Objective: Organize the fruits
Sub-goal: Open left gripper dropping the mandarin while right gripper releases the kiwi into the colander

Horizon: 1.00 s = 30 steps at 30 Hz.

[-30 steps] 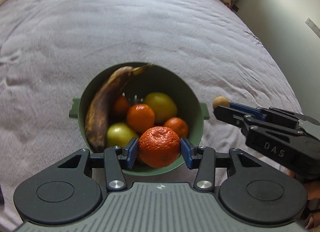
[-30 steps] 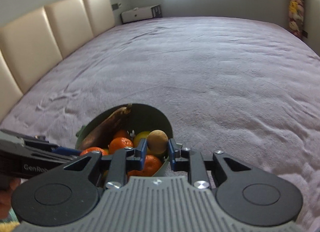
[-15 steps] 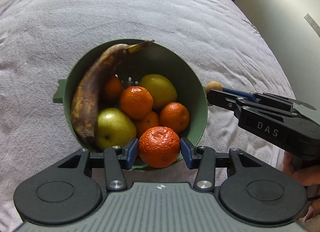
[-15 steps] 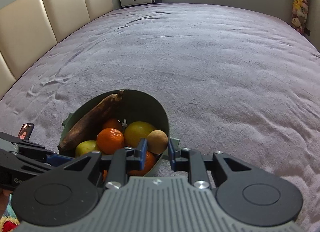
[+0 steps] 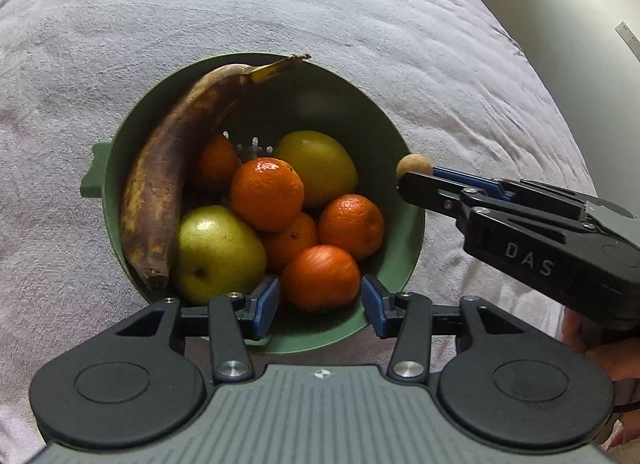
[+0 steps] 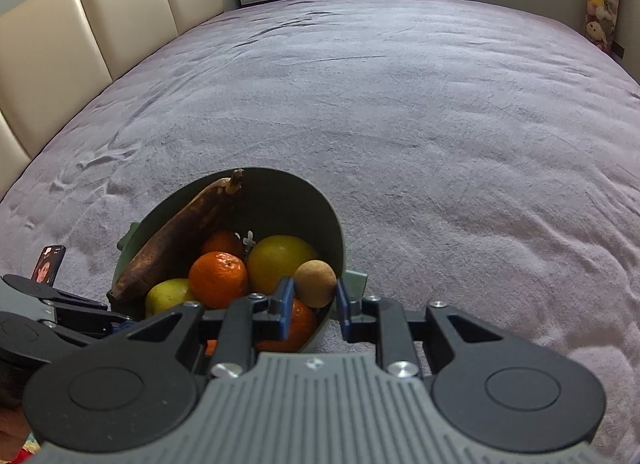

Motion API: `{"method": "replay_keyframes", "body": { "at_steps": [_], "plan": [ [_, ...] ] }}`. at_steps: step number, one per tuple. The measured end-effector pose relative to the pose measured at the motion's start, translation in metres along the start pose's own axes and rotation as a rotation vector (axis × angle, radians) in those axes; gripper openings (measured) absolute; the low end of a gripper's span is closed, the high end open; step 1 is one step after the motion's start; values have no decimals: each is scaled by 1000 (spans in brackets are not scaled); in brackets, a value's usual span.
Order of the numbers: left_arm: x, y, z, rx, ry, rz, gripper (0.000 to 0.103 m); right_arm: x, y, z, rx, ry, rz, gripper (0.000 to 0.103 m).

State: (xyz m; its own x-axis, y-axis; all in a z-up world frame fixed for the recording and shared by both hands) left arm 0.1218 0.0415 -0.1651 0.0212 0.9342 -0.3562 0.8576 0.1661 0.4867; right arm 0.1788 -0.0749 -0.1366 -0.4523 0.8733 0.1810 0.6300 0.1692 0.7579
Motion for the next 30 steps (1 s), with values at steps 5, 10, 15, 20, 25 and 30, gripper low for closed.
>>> {"method": "replay_keyframes", "body": {
  "at_steps": [5,10,15,20,25,30],
  "plan": [
    [2,4,-3,-8,2,-6,62,0,1,1,-2,-2,2,19],
    [7,18,-19,-79,6,-25,62,-1,5,-1,-30,-4,14,20],
    [20,36,-40,-203,57,-60,62,3,8,-2,-61,0,1,20],
    [32,43,-43,-251,107,-80,63,16,9,6,-80,8,-60,20],
    [39,46,-40,-245,141,-77,64,25,4,20,-70,-23,-156,20],
    [43,45,-38,-239,149,-75,66,24,-4,31,-46,-37,-180,20]
  ]
}}
Point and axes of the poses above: each gripper's, at about its wrist camera, not at the fingertips, and z roughly the way its jaws point, x to its left, y to its top, the point moved 10 cm from there along z, roughly the way its jaws point, and after that the axes turned 10 degrees about -x, right-handed, at the moved point
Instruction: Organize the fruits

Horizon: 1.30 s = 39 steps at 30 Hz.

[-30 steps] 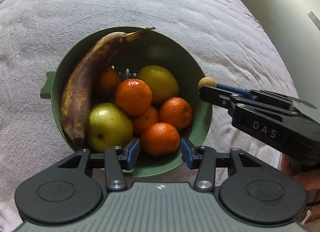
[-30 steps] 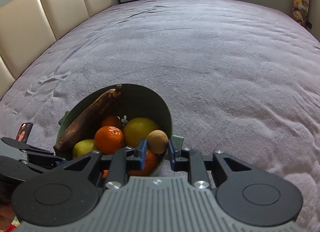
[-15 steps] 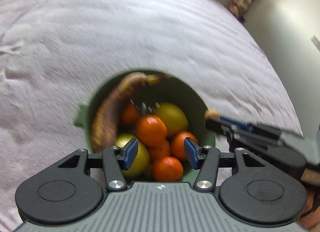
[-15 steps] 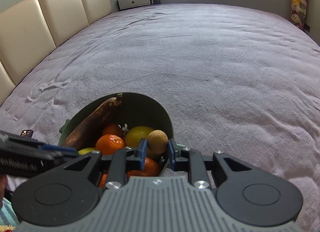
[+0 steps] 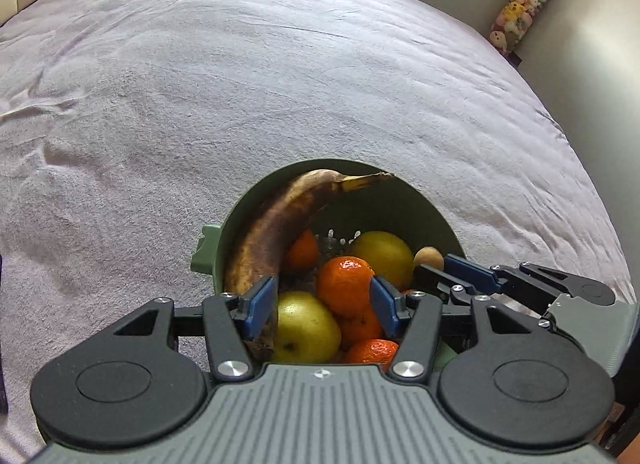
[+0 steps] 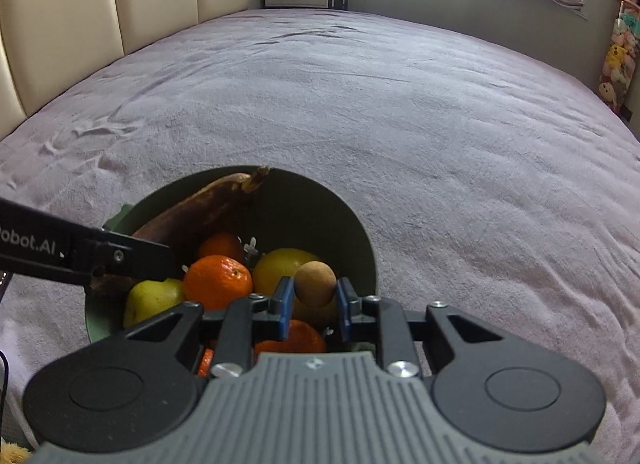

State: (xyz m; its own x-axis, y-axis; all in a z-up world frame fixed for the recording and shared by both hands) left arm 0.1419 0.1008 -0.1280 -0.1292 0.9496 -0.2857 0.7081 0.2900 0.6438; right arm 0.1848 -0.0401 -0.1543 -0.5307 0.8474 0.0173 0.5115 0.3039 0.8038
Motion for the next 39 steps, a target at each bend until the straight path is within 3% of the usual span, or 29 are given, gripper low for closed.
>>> {"method": "replay_keyframes", "body": {
  "at_steps": [11,17,19,21,30,35,39],
  "plan": [
    [-6,0,-4,-24,-2,26,68,1,-4,6,10,-20,-18,25],
    [-12,7,-15,-71,-10,47,74,2,2,-4,-9,-22,2,38],
    [-16,11,-20,-101,-9,63,76,2,6,-10,-23,-27,8,46],
    [-18,15,-28,-144,-2,76,79,-2,12,-19,-49,-57,6,62],
    [-32,35,-67,-302,11,119,80,-24,29,-64,-108,-98,121,81],
    [-40,42,-87,-373,33,167,81,-21,42,-95,-179,-119,101,94],
    [-50,47,-104,-427,41,222,89,-16,51,-119,-228,-119,89,95]
  ]
}}
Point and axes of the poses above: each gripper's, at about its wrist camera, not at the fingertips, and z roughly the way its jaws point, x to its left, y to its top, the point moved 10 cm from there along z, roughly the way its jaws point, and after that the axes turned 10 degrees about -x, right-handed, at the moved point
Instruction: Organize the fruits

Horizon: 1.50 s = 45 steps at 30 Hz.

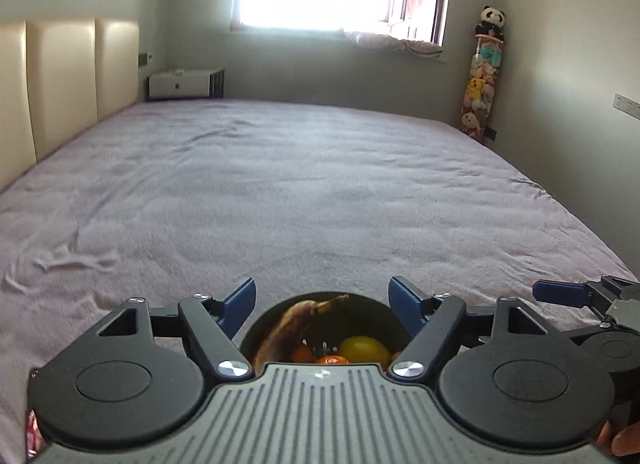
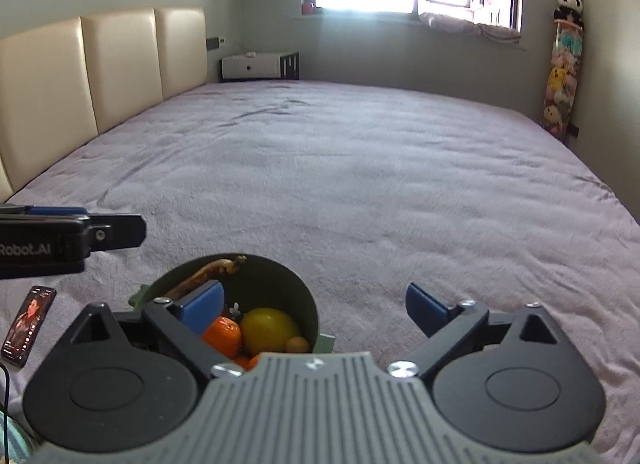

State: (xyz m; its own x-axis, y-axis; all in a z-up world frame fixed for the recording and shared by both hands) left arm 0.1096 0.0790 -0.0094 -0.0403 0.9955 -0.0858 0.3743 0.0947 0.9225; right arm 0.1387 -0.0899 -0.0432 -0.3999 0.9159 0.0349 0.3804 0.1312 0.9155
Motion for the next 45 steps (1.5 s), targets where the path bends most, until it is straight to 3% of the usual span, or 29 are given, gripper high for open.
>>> {"method": "replay_keyframes", "body": {
  "at_steps": [8,19,27,35,45],
  "plan": [
    [-10,-2,-18,-34,42,87,89,1,-13,-40,-5,22,2,97],
    [-2,-48,-22,99,101,66,89,-17,-38,-62,-1,-144,6,99],
    [1,-80,-17,217,128,28,89,-28,-56,-54,61,-180,47,99],
    [-2,-86,-5,239,134,59,89,-35,-78,-37,150,-200,62,99],
    [-3,-90,2,252,144,79,89,-37,-81,-32,165,-166,101,99]
  ]
}}
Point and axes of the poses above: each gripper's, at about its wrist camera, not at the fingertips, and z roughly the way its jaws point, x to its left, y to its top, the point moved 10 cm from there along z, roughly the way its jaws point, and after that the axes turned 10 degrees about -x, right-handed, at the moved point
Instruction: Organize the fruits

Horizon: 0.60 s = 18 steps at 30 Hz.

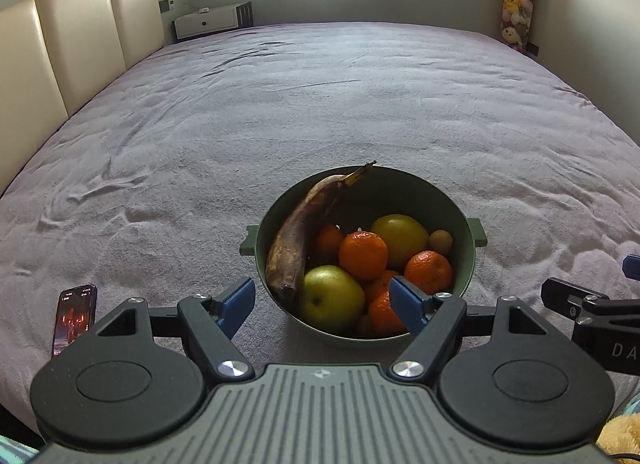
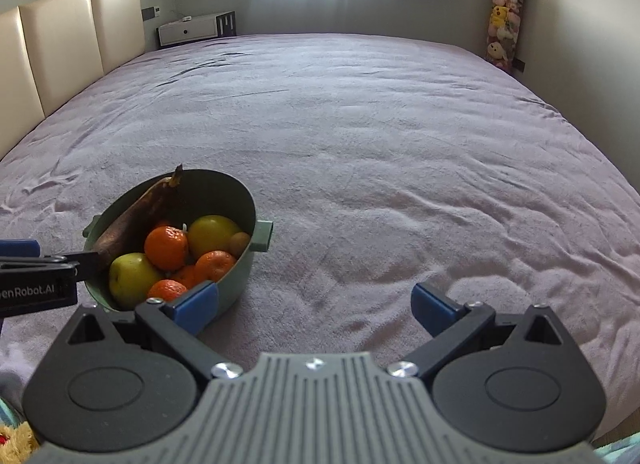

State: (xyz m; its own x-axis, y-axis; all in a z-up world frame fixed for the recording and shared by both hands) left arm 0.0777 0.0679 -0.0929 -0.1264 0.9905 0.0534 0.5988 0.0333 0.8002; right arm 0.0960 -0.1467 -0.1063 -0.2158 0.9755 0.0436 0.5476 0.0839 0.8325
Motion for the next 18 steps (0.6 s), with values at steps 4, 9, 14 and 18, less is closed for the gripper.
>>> {"method": "replay_keyframes", "body": {
  "at_steps": [4,9,14,18],
  "plan": [
    [-2,0,0,0,-2,3,89,0,0,-2,-3,3,2,99],
    [-6,0,-2,-3,-10,9,89,-1,0,-2,-1,2,7,99],
    [-7,0,-2,-3,-10,8,89,0,0,-2,2,6,6,99],
    [-6,0,-2,-3,-10,8,89,0,0,-2,2,9,5,99]
  ]
}}
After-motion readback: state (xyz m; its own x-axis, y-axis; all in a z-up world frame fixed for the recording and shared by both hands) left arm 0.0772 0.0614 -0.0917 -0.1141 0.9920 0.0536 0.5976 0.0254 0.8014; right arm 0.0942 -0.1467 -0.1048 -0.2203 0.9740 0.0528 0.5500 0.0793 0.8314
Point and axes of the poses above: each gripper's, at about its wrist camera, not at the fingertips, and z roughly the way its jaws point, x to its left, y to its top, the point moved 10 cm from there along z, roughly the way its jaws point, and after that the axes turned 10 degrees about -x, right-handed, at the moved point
